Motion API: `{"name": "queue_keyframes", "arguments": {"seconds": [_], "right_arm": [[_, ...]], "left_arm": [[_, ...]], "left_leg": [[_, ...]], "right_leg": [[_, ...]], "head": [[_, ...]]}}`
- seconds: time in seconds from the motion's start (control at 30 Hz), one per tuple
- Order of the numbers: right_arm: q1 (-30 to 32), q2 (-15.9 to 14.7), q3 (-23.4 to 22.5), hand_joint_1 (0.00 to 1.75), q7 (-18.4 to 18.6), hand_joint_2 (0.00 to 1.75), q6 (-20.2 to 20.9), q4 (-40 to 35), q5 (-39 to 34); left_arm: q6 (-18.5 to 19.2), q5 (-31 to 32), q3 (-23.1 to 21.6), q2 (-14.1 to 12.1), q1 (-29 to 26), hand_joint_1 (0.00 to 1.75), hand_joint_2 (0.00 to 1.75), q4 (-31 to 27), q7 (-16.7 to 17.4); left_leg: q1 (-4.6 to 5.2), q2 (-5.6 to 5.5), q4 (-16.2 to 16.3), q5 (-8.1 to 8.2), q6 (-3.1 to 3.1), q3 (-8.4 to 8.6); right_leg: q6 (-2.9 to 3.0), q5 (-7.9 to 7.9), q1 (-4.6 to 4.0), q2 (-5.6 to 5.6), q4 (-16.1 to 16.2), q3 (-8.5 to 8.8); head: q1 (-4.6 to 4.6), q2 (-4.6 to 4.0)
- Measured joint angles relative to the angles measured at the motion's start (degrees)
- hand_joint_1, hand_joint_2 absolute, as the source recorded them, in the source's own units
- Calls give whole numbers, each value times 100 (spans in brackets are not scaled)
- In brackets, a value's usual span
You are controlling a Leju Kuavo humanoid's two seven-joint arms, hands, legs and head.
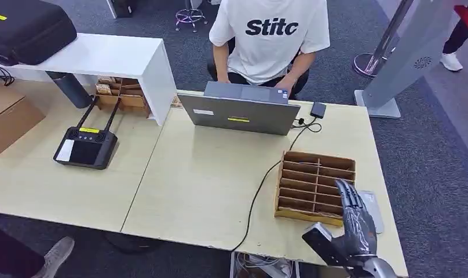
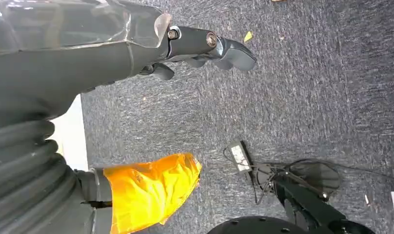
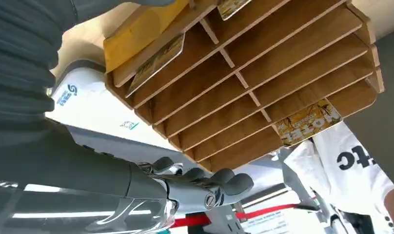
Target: Pass the card to the sensor for recognition and then transmit it.
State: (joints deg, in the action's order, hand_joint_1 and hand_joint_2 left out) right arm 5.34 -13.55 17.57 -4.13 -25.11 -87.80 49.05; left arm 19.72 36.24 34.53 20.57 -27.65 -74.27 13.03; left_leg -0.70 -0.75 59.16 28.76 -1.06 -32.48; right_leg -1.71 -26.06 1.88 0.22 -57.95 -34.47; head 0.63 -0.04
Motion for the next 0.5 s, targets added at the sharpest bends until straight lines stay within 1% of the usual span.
{"name": "queue_keyframes", "arguments": {"seconds": [0.23, 0.5], "right_arm": [[-77, 131, -17, 0, -22, 175, -4, 166, -68], [-94, 140, -35, 0, -26, 175, -70, 345, 85]], "left_arm": [[13, 46, 13, -2, 0, 0, 175, 0, 0], [68, 96, 81, 0, 2, 0, 175, 0, -15]], "left_leg": [[0, 0, 0, 0, 0, 0], [0, 0, 0, 0, 0, 0]], "right_leg": [[0, 0, 0, 0, 0, 0], [0, 0, 0, 0, 0, 0]], "head": [[0, 0], [0, 0]]}}
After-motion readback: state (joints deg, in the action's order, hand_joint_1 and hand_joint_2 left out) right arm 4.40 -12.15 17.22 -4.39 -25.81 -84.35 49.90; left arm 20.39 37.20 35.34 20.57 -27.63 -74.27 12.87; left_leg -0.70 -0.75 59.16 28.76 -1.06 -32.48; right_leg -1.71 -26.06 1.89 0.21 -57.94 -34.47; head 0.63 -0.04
